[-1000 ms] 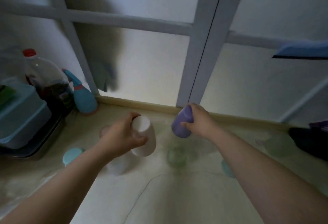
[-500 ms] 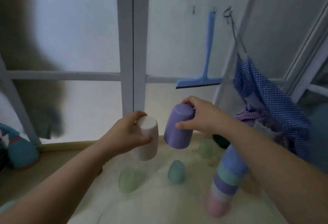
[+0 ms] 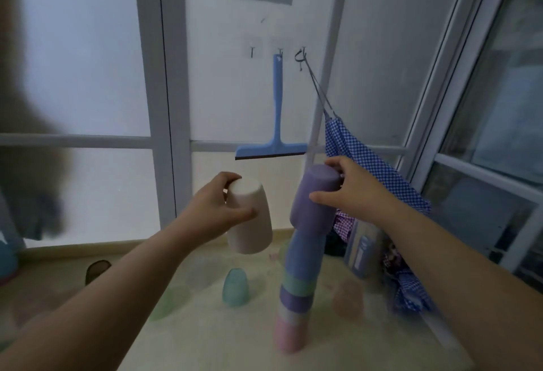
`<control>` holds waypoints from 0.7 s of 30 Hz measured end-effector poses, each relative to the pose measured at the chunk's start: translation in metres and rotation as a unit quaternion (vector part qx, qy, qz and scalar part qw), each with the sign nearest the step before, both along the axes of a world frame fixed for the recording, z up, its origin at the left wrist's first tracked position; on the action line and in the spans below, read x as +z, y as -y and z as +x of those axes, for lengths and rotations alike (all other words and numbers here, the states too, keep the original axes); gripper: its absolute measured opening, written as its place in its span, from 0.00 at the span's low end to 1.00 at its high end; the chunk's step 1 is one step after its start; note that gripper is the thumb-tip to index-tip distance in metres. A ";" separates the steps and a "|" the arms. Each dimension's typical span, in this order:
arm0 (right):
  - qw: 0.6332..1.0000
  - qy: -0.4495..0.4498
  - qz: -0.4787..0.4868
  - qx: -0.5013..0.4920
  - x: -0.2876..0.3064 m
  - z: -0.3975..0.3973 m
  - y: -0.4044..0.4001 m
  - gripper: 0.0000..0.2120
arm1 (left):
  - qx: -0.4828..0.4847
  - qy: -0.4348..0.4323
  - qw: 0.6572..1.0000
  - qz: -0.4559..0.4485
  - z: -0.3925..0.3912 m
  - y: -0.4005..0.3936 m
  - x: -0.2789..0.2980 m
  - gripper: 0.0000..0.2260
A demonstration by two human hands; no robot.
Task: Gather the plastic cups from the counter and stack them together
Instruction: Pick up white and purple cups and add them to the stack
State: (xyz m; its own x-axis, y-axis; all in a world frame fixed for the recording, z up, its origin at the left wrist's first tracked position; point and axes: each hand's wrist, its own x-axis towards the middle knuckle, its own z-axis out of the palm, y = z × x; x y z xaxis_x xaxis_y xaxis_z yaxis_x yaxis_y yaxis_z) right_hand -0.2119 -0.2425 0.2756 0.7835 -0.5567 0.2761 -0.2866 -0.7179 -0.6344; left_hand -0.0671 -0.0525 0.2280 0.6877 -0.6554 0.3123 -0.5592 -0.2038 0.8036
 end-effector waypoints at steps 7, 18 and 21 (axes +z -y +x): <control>0.999 -0.053 0.008 0.009 -0.030 0.004 0.016 0.30 | -0.007 0.011 1.000 0.009 0.003 0.016 0.007 0.23; 0.995 -0.097 -0.006 0.029 -0.058 0.007 0.024 0.30 | -0.033 0.017 0.999 -0.001 0.012 0.044 0.012 0.23; 0.992 -0.119 0.000 0.033 -0.056 0.002 0.027 0.38 | -0.040 0.029 0.999 -0.006 0.010 0.053 0.018 0.24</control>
